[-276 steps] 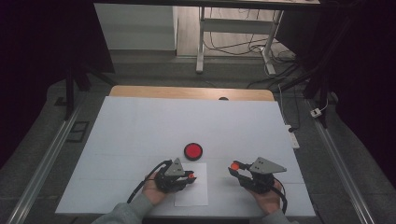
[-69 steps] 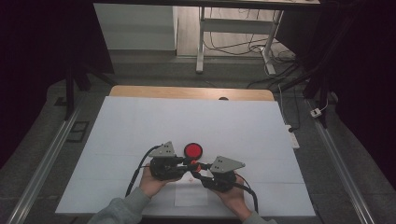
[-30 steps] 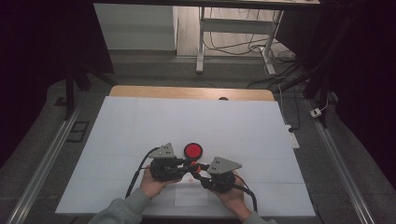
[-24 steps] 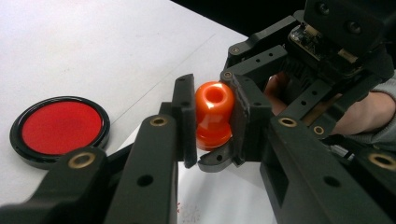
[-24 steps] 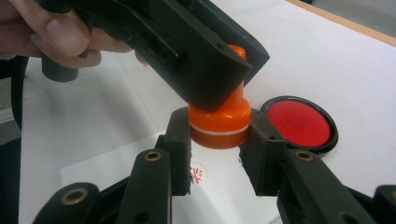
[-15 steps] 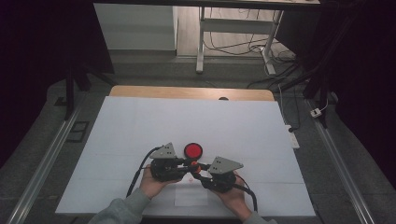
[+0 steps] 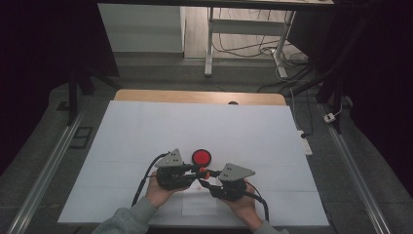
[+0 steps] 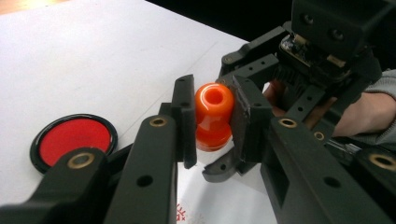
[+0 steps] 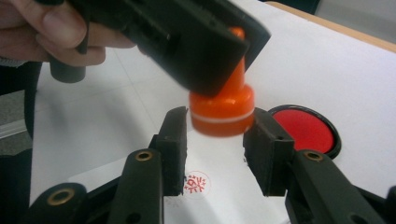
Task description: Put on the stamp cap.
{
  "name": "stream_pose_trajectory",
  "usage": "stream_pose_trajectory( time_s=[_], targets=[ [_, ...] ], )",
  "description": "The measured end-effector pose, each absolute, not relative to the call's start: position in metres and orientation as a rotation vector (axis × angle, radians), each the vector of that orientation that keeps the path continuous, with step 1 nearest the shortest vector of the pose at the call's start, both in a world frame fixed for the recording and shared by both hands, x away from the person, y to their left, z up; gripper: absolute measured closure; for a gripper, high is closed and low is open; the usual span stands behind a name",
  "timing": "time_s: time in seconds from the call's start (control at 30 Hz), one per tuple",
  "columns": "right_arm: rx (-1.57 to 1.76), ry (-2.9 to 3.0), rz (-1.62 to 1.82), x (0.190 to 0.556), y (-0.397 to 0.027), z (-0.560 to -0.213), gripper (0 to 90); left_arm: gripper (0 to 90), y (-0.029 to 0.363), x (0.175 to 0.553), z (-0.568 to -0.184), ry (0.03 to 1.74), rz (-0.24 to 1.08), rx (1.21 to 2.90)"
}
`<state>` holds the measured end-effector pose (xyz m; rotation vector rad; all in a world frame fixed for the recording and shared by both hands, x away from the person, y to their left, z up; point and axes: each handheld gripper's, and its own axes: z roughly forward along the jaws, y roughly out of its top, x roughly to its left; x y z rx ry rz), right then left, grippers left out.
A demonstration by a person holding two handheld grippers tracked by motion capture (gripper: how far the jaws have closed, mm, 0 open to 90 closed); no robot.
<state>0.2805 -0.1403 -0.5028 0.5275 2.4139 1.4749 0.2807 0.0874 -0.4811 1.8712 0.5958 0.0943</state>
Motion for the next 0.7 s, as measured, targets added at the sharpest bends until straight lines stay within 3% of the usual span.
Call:
stream_pose_trajectory(
  time_s=[0.7],
  targets=[
    [0.606,2.419,1.468,0.285,-0.158,-0.508,50.6,72.5,0.097,0.284,-0.478,0.618,0.094,1.857]
  ],
)
